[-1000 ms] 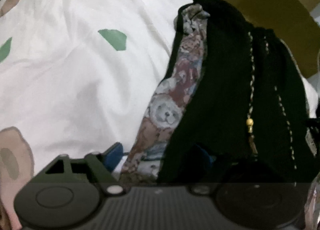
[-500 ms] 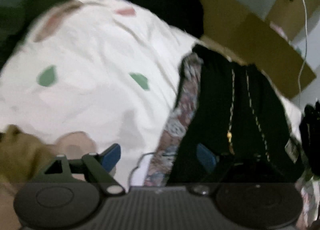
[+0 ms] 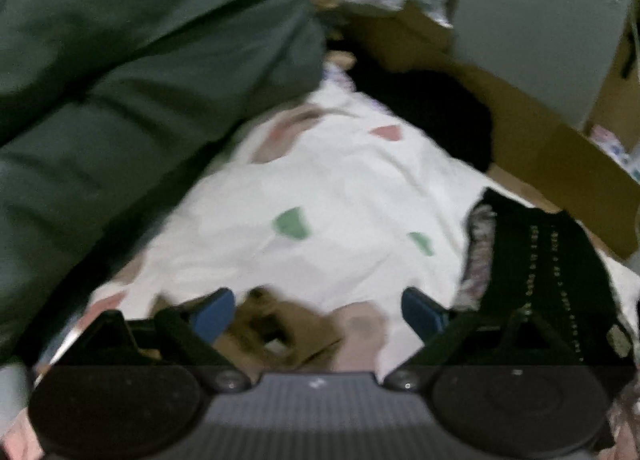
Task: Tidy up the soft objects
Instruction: 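Move the left gripper to the crumpled brown T-shirt and grasp it, then lift the brown T-shirt off the bed with the left gripper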
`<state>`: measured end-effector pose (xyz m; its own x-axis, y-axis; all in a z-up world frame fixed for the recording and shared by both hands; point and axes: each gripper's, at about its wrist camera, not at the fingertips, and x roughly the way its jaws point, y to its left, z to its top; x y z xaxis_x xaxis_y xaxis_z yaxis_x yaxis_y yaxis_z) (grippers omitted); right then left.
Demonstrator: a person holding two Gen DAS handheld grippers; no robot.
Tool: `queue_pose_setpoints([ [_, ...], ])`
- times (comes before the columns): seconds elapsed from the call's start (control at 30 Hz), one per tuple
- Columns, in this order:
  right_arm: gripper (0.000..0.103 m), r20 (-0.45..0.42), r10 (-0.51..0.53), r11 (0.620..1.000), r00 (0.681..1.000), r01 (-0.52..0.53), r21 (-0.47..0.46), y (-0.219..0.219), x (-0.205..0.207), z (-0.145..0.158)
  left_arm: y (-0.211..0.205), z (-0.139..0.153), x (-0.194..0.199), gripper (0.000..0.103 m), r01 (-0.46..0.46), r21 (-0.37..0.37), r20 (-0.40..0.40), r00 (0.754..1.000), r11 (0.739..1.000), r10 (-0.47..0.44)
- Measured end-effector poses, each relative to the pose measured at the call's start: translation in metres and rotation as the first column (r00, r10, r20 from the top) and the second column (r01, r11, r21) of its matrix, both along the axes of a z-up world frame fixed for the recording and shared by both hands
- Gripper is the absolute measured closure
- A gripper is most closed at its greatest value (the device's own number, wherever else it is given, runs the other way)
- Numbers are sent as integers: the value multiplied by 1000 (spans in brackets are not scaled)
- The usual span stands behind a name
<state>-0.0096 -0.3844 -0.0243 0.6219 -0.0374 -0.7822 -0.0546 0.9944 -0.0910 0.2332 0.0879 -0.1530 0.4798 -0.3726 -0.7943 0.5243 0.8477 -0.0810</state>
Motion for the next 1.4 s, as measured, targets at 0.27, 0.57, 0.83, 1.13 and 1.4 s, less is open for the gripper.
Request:
queue_pose_setpoints([
  [0.27, 58, -11, 128, 991, 992, -127, 27, 69, 58, -16, 28, -62, -5, 15, -10, 61, -54, 998, 998, 14],
  [0.57, 58, -39, 171, 984, 985, -168, 60, 112, 77, -73, -6, -114, 5, 21, 111, 34, -43, 993, 993, -109],
  [0.83, 57, -109, 198, 980, 974, -194, 46, 107, 65, -102, -47, -132, 27, 37, 51, -34, -58, 997, 998, -53],
  [1.13, 58, -129, 159, 987, 979, -154, 46, 87, 42, -107, -60, -152, 54, 43, -81, 7, -165, 983, 997, 82],
  [1.4, 58, -134, 160, 987, 978, -155, 51, 84, 34, -105, -75, -152, 66, 99, -50, -45, -260, 965, 998, 37],
])
